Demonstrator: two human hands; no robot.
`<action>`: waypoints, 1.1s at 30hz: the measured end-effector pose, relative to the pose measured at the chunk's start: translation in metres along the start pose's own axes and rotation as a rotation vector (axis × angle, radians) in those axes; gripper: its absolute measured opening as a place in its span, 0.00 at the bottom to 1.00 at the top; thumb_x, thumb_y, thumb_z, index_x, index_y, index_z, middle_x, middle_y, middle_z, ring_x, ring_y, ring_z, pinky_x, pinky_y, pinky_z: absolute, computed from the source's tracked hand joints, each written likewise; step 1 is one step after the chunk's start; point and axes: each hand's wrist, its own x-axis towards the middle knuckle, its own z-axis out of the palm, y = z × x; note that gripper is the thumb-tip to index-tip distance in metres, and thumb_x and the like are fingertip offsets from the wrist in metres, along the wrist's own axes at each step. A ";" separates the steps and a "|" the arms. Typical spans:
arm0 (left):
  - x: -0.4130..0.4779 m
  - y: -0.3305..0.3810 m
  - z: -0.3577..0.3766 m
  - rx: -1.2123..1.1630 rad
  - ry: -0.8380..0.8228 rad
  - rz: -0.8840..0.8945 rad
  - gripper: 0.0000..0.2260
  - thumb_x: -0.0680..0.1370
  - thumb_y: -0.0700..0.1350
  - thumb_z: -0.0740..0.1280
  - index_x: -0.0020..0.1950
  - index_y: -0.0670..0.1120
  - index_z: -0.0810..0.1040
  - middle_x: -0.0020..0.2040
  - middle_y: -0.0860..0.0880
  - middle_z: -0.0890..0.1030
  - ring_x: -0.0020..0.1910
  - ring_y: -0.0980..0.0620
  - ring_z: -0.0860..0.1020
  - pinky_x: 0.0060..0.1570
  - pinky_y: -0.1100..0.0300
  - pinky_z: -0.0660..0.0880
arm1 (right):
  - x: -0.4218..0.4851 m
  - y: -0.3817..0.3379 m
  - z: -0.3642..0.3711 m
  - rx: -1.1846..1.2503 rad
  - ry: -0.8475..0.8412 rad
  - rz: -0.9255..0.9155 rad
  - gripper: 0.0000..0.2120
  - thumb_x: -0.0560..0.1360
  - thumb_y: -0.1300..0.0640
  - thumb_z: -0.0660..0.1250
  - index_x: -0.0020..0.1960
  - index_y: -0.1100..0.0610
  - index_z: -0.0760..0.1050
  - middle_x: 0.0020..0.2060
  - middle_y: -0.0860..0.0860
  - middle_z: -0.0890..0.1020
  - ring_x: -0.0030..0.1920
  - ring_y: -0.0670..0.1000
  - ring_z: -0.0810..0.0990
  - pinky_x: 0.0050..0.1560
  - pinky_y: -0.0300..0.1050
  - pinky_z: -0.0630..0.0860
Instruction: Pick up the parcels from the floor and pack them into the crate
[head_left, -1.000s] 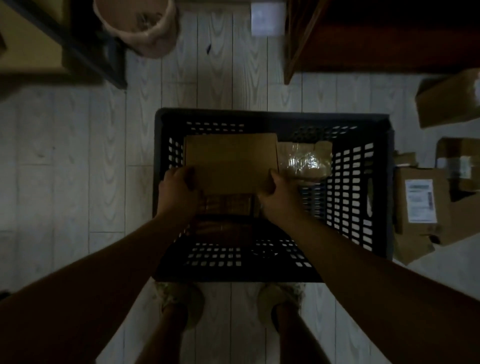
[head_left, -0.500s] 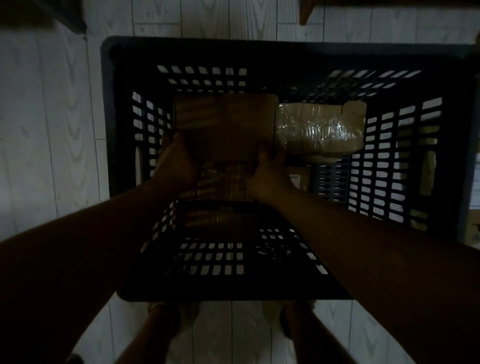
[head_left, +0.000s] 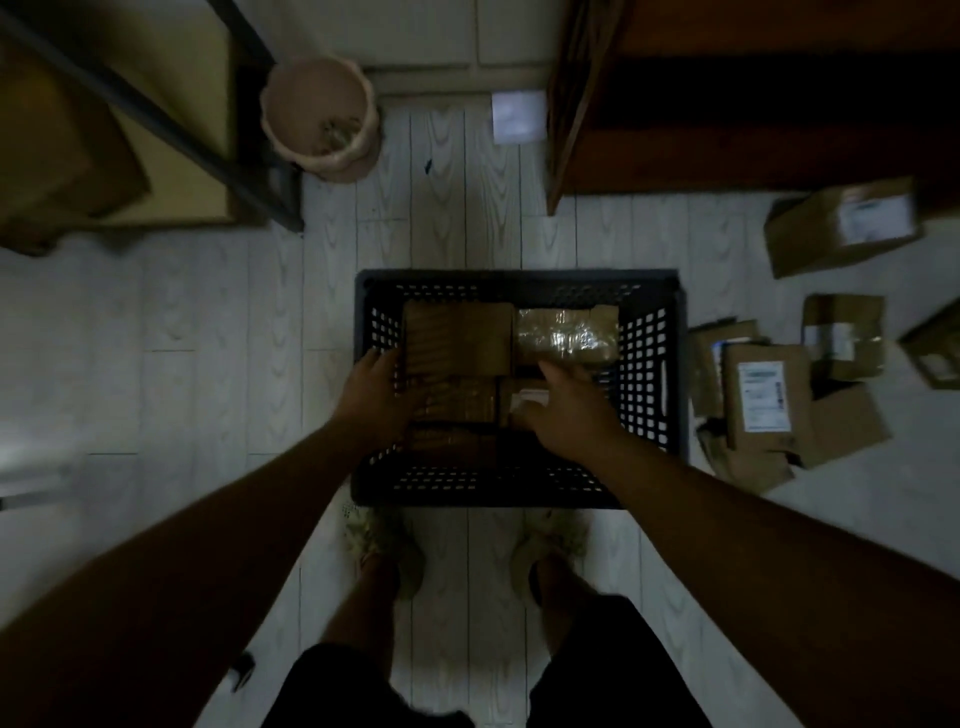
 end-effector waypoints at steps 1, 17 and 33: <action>-0.025 0.013 -0.011 -0.005 0.011 0.011 0.27 0.75 0.53 0.68 0.71 0.45 0.66 0.68 0.42 0.68 0.66 0.42 0.68 0.67 0.45 0.66 | -0.022 -0.007 -0.014 -0.020 0.009 -0.002 0.30 0.76 0.46 0.63 0.75 0.53 0.58 0.72 0.59 0.60 0.69 0.60 0.64 0.68 0.51 0.65; -0.270 0.133 -0.116 0.122 0.226 0.235 0.36 0.74 0.52 0.69 0.76 0.47 0.54 0.77 0.42 0.53 0.75 0.43 0.52 0.72 0.47 0.53 | -0.299 -0.108 -0.161 -0.097 0.399 -0.136 0.31 0.77 0.47 0.62 0.75 0.54 0.56 0.73 0.56 0.59 0.70 0.59 0.62 0.67 0.47 0.62; -0.407 0.300 -0.090 0.228 0.155 0.675 0.35 0.75 0.56 0.66 0.76 0.52 0.51 0.78 0.46 0.50 0.76 0.45 0.50 0.73 0.48 0.53 | -0.502 -0.018 -0.262 -0.145 0.758 0.012 0.33 0.76 0.41 0.61 0.76 0.50 0.55 0.74 0.54 0.58 0.72 0.58 0.60 0.70 0.51 0.62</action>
